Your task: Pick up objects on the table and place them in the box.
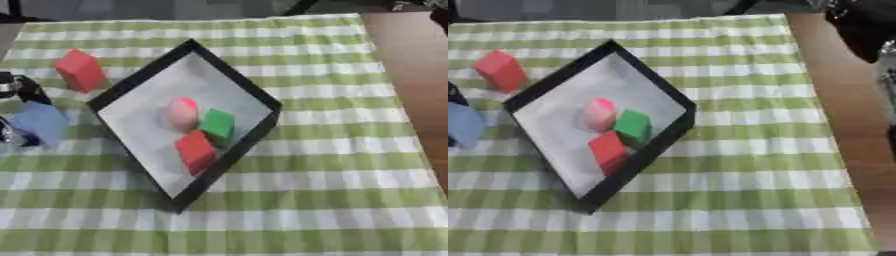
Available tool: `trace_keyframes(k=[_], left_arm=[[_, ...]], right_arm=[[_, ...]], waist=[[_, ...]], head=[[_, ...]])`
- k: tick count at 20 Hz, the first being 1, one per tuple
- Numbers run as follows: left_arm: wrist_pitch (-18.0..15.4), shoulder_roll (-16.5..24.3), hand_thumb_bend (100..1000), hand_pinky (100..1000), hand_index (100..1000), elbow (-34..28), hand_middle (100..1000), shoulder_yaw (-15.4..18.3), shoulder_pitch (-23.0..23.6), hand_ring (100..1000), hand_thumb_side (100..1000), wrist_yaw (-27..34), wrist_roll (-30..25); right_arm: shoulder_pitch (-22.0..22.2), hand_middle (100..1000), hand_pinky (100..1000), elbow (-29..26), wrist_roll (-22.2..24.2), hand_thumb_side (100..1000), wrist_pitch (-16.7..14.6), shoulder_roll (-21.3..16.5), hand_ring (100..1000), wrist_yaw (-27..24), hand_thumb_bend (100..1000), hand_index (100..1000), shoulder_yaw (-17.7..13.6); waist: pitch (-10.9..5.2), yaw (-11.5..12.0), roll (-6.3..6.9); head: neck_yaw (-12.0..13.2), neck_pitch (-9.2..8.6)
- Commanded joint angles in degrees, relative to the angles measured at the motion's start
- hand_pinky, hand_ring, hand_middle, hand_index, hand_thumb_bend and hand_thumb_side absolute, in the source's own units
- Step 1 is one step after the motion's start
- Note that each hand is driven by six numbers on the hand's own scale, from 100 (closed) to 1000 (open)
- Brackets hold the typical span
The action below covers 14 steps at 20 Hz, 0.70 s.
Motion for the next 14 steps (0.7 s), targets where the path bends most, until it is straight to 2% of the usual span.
trace_keyframes(k=[1,6,14], left_arm=[[-13.2,2.3,394,689,574,-2.3,483,1.2,-1.3,606,100,1.8,-13.5],[-11.6,3.5,398,658,500,-6.1,422,2.2,-1.8,556,100,3.8,-11.8],[-9.1,3.1,417,655,505,-12.4,425,4.3,-4.3,550,100,5.8,-9.5]], right_arm=[[-0.7,628,884,-0.3,-0.1,288,0.1,-1.1,730,0.2,206,771,-0.8],[-0.7,628,884,-0.2,-0.1,288,0.1,-1.1,730,0.1,205,771,-0.8],[-0.6,628,884,-0.1,-0.2,287,0.0,-1.3,730,0.0,204,771,-0.8]], waist=[[-0.7,0.1,-0.2],[-0.96,0.3,-0.17],[-1.3,0.4,-0.11]], head=[[-0.2,-0.13],[-0.6,-0.13],[-0.9,-0.13]])
